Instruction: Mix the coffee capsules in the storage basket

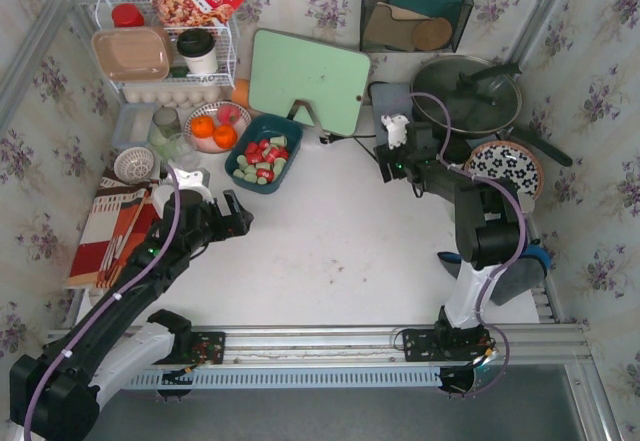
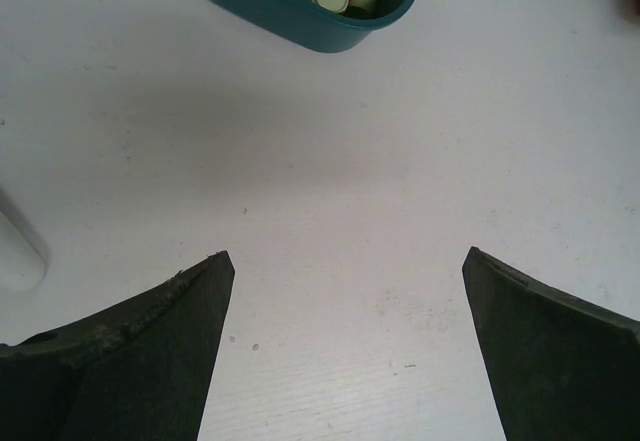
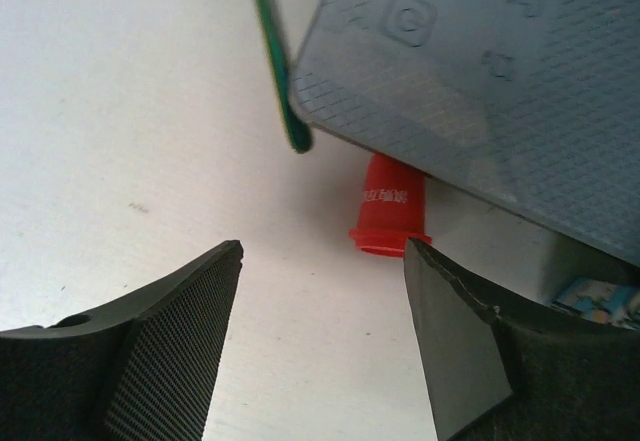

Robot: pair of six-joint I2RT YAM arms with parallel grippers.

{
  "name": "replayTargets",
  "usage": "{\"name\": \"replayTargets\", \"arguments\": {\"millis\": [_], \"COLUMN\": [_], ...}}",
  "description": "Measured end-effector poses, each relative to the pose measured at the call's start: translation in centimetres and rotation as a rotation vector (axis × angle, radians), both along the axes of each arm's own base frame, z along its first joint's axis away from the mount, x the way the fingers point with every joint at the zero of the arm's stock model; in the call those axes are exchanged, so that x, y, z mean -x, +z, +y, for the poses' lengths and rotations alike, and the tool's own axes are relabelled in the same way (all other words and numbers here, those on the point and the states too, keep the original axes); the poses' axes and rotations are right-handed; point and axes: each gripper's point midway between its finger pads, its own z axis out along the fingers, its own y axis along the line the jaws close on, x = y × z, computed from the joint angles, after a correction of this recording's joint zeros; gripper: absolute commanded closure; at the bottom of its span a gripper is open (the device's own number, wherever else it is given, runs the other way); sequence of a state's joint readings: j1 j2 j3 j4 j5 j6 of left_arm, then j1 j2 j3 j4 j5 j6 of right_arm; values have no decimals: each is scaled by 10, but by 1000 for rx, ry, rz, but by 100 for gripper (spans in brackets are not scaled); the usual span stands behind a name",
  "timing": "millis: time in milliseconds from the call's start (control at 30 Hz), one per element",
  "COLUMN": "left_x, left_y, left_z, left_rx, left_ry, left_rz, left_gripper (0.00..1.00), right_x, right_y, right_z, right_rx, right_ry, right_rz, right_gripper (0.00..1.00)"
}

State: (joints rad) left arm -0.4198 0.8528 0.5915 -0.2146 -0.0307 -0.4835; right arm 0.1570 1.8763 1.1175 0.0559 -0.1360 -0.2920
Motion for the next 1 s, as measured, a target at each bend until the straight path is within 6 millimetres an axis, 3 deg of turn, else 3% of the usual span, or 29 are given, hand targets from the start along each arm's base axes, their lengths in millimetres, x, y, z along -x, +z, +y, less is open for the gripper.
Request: {"name": "replayTargets", "arguments": {"millis": [300, 500, 700, 867, 1000], "left_x": [0, 0, 0, 0, 0], "left_y": [0, -2, -2, -1, -2], "left_z": [0, 0, 0, 0, 0], "left_rx": [0, -2, -2, -2, -2], "left_ry": [0, 0, 0, 0, 0], "left_rz": [1, 5, 6, 5, 5], "left_gripper": [1, 1, 1, 1, 1], "right_x": [-20, -35, -35, -30, -32], "right_y": [15, 7, -14, -19, -22], "right_z": [-18, -20, -22, -24, -27], "right_rx": [-26, -44, -33, -27, -17], "right_ry": [-194, -265, -292, -314, -330], "right_rz": [-80, -51, 41, 72, 83], "right_gripper": [29, 32, 37, 39, 46]}}
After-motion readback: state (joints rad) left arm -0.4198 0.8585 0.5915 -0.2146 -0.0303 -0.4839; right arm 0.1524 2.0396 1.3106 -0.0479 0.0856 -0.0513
